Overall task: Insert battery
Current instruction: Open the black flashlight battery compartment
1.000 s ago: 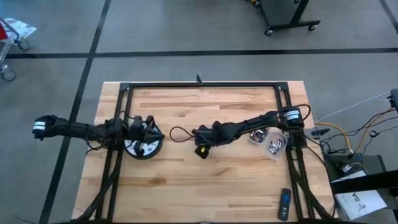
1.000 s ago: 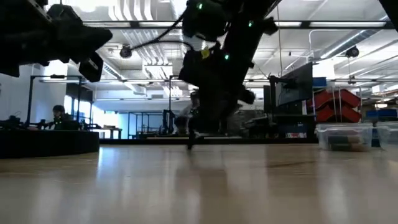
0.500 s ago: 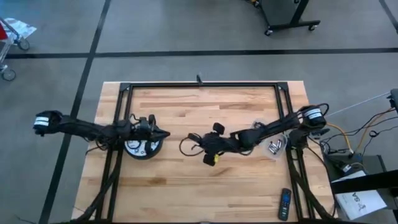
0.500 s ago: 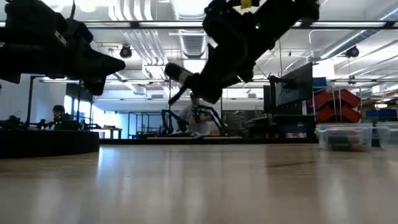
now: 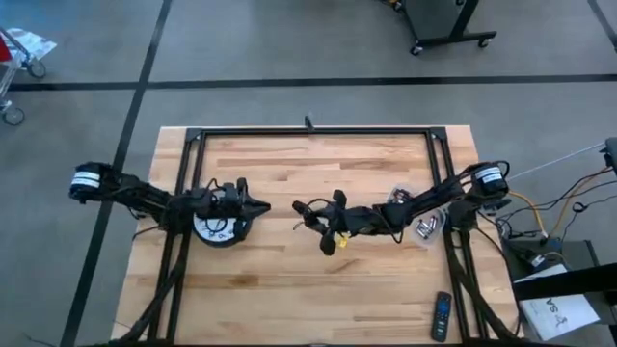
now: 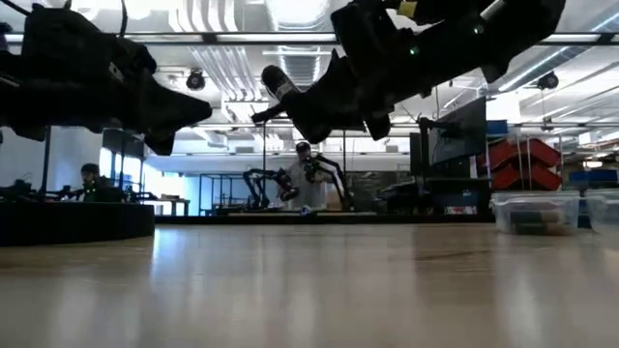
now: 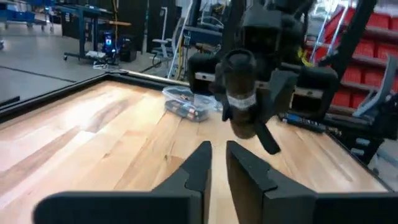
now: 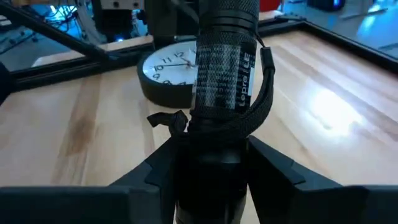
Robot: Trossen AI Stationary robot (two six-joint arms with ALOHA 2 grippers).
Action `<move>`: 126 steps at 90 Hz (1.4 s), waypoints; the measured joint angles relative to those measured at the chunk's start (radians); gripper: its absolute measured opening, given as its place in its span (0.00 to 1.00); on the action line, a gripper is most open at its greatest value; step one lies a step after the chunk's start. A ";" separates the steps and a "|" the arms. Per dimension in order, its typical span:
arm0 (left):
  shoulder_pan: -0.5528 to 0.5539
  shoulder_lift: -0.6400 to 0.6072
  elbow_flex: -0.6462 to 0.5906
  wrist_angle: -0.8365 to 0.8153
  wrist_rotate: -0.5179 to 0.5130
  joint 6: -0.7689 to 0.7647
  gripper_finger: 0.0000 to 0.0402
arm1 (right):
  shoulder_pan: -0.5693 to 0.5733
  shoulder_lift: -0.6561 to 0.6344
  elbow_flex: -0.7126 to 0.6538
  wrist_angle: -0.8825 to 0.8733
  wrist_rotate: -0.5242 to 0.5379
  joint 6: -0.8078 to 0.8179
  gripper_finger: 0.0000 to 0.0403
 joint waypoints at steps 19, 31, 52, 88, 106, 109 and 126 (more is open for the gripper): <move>0.000 0.154 0.014 0.224 0.027 -0.026 0.36 | 0.000 0.004 0.029 0.019 0.000 -0.023 0.32; -0.001 0.235 0.096 0.246 0.089 -0.019 0.47 | 0.000 0.004 0.074 0.019 -0.010 -0.066 0.32; -0.001 0.326 0.241 0.248 0.167 0.033 0.56 | -0.001 0.004 0.118 0.003 -0.037 -0.130 0.32; -0.001 0.332 0.321 0.257 0.195 0.073 0.52 | -0.002 0.005 0.129 0.050 -0.025 -0.145 0.32; -0.001 0.341 0.348 0.272 0.195 0.087 0.47 | -0.002 0.005 0.150 0.061 -0.025 -0.174 0.32; -0.003 0.337 0.347 0.282 0.195 0.088 0.46 | -0.002 0.005 0.151 0.062 -0.025 -0.175 0.32; -0.012 0.327 0.344 0.294 0.193 0.096 0.40 | -0.002 0.005 0.152 0.064 -0.025 -0.175 0.32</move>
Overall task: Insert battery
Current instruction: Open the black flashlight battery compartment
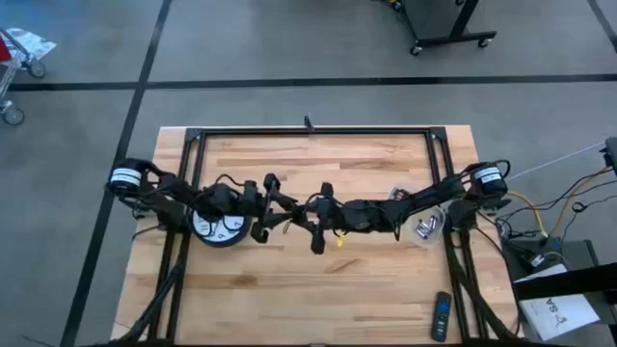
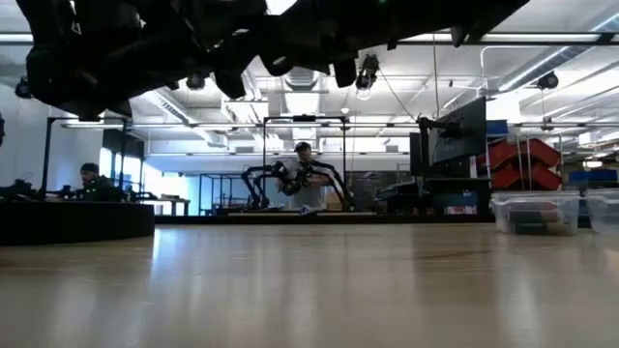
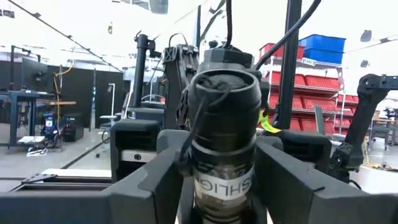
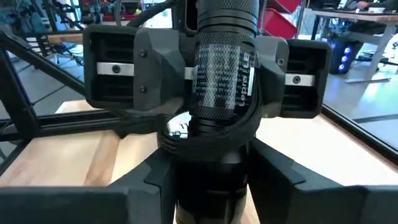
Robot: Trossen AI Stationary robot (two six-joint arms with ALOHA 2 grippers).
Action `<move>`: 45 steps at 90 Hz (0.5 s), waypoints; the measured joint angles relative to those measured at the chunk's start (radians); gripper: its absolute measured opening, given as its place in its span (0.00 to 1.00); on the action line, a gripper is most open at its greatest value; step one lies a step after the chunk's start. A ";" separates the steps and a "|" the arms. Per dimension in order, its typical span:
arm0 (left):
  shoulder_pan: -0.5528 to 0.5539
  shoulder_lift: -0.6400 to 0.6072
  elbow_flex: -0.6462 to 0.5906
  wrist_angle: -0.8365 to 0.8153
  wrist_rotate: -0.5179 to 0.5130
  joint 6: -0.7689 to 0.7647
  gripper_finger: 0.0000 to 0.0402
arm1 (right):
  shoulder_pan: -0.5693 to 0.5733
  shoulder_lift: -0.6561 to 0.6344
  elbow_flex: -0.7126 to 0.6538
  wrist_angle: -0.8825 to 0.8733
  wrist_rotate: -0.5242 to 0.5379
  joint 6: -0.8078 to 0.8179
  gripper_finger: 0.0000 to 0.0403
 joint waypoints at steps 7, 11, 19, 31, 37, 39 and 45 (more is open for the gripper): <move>0.000 0.000 0.000 0.006 -0.006 0.000 0.37 | 0.000 0.000 0.000 0.002 0.000 0.000 0.32; 0.000 0.000 0.001 0.007 -0.016 -0.001 0.35 | 0.000 0.000 0.000 0.005 0.001 -0.003 0.33; 0.000 0.000 0.008 0.003 -0.030 0.003 0.30 | 0.000 0.000 0.000 0.012 0.004 -0.004 0.34; 0.000 0.002 0.014 -0.011 -0.030 0.009 0.26 | 0.000 0.000 -0.001 0.015 0.010 -0.003 0.34; -0.001 0.002 0.015 -0.013 -0.030 0.011 0.26 | 0.000 0.000 -0.001 0.016 0.010 -0.003 0.34; -0.001 0.002 0.015 -0.013 -0.030 0.011 0.26 | 0.000 0.000 -0.001 0.016 0.010 -0.003 0.35; 0.000 0.002 0.015 -0.019 -0.031 0.014 0.26 | 0.000 0.000 -0.001 0.005 0.009 0.001 0.37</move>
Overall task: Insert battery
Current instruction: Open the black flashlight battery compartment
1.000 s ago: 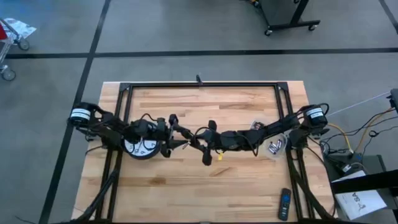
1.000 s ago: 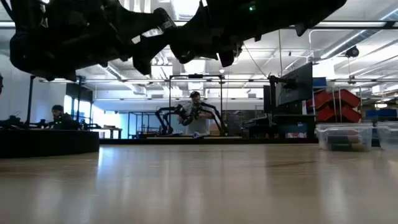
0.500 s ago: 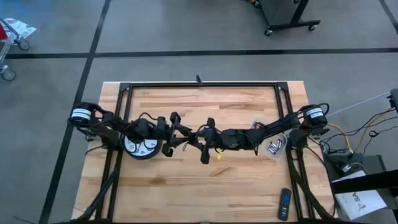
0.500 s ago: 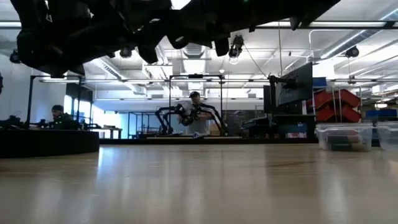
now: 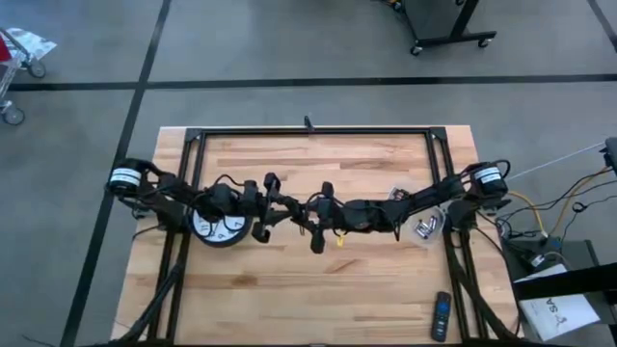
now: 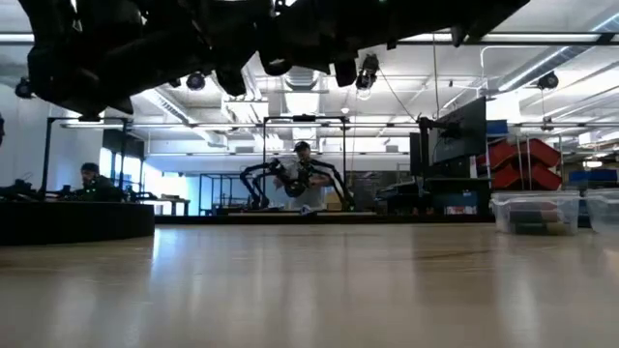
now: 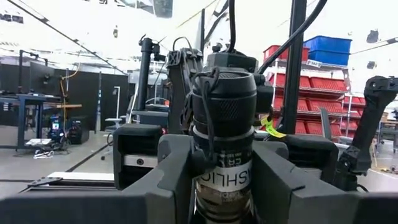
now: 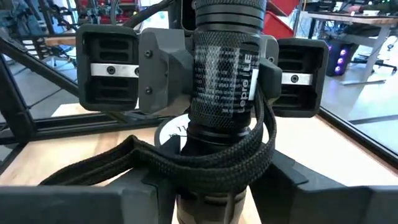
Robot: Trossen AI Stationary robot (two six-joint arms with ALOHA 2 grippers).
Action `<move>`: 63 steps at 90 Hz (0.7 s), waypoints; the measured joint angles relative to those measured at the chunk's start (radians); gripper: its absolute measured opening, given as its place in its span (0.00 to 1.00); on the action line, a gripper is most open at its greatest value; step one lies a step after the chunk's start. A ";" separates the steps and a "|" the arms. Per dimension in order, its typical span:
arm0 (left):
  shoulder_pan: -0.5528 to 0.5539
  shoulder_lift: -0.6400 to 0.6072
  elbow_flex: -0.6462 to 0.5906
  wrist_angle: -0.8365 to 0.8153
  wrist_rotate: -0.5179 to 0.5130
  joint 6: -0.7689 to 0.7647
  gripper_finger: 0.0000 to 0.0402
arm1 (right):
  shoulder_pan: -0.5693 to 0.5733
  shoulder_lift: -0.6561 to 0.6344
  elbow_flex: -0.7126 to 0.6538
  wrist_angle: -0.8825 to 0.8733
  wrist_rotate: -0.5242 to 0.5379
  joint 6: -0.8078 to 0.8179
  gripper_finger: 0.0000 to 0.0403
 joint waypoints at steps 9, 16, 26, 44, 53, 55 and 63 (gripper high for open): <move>0.000 0.000 0.000 -0.049 -0.009 0.015 0.26 | 0.000 -0.021 0.011 -0.135 0.014 0.060 0.40; 0.001 -0.006 0.000 -0.096 -0.036 0.026 0.26 | 0.001 -0.061 0.055 -0.385 0.047 0.103 0.41; -0.001 -0.008 0.002 -0.210 -0.101 0.056 0.26 | 0.001 -0.087 0.141 -0.704 0.069 0.155 0.40; -0.019 0.057 0.004 -0.269 -0.152 0.061 0.29 | 0.003 -0.090 0.287 -1.058 0.035 0.200 0.42; -0.042 0.125 0.018 -0.261 -0.177 0.063 0.28 | 0.002 -0.089 0.332 -1.135 0.018 0.220 0.44; -0.047 0.144 0.023 -0.253 -0.178 0.065 0.28 | 0.002 -0.089 0.342 -1.137 0.005 0.223 0.45; -0.069 0.228 0.053 -0.186 -0.180 0.065 0.27 | 0.000 -0.089 0.374 -1.131 -0.052 0.225 0.46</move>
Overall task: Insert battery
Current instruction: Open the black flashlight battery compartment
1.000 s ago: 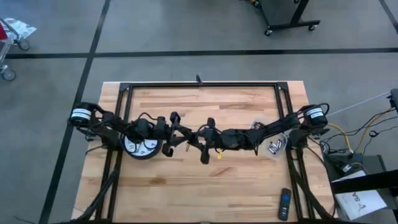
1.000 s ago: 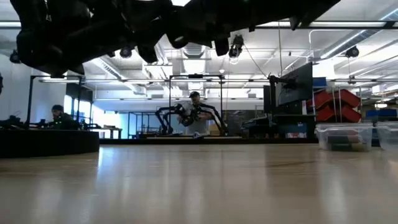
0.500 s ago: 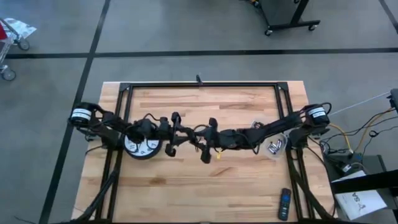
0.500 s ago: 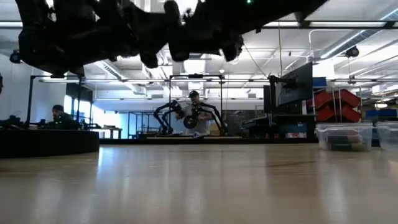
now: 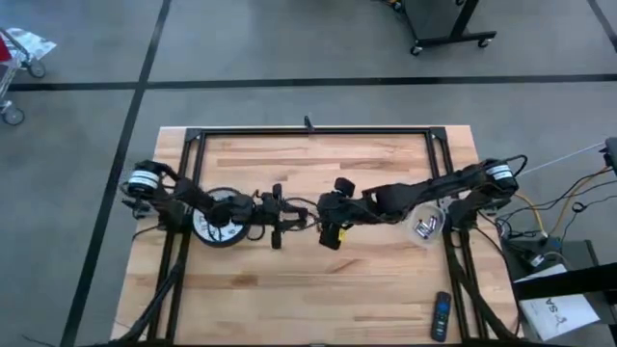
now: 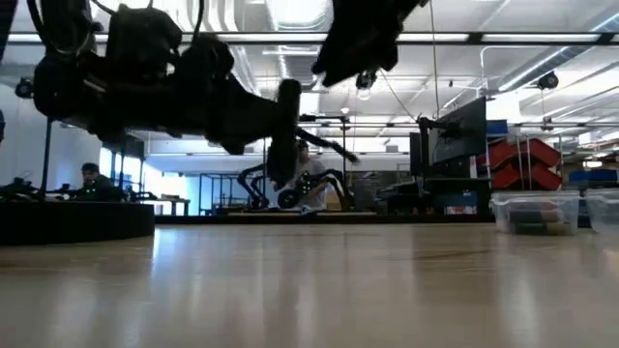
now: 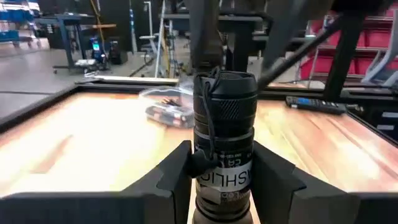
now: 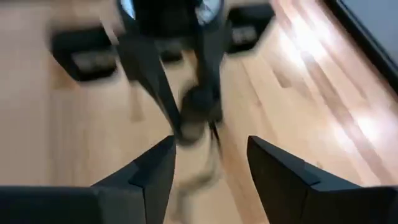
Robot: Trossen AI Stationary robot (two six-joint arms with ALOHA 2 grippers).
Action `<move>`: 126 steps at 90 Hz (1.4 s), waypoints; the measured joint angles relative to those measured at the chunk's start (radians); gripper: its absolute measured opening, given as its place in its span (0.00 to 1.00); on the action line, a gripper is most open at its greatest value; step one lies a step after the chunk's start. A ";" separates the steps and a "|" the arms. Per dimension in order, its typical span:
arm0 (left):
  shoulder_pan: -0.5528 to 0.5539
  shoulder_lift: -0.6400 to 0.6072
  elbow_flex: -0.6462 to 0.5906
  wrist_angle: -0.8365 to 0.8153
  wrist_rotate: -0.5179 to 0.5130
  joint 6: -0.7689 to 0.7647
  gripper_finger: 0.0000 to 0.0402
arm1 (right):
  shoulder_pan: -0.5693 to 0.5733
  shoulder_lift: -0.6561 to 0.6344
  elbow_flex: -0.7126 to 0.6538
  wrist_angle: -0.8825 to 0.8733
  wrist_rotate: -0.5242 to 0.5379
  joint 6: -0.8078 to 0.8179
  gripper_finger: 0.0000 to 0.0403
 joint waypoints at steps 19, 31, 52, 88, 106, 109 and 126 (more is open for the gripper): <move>-0.037 0.165 0.077 0.118 0.000 -0.003 0.30 | -0.002 0.018 0.005 -0.036 -0.072 0.004 0.52; -0.040 0.232 0.119 0.119 -0.005 -0.004 0.29 | -0.002 0.047 0.004 -0.033 -0.082 0.004 0.55; -0.043 0.281 0.141 0.124 -0.005 -0.004 0.30 | -0.002 0.112 0.003 -0.040 -0.124 0.005 0.60; -0.043 0.281 0.138 0.121 -0.006 0.015 0.30 | -0.015 0.161 -0.002 -0.059 -0.114 -0.002 0.53; -0.044 0.281 0.138 0.111 -0.007 0.018 0.30 | -0.017 0.163 -0.002 -0.050 -0.114 -0.003 0.44; -0.044 0.281 0.137 0.110 -0.007 0.018 0.30 | -0.017 0.163 -0.002 -0.050 -0.114 -0.003 0.42; -0.043 0.280 0.139 0.094 -0.009 0.022 0.31 | -0.017 0.163 -0.002 -0.050 -0.116 -0.003 0.32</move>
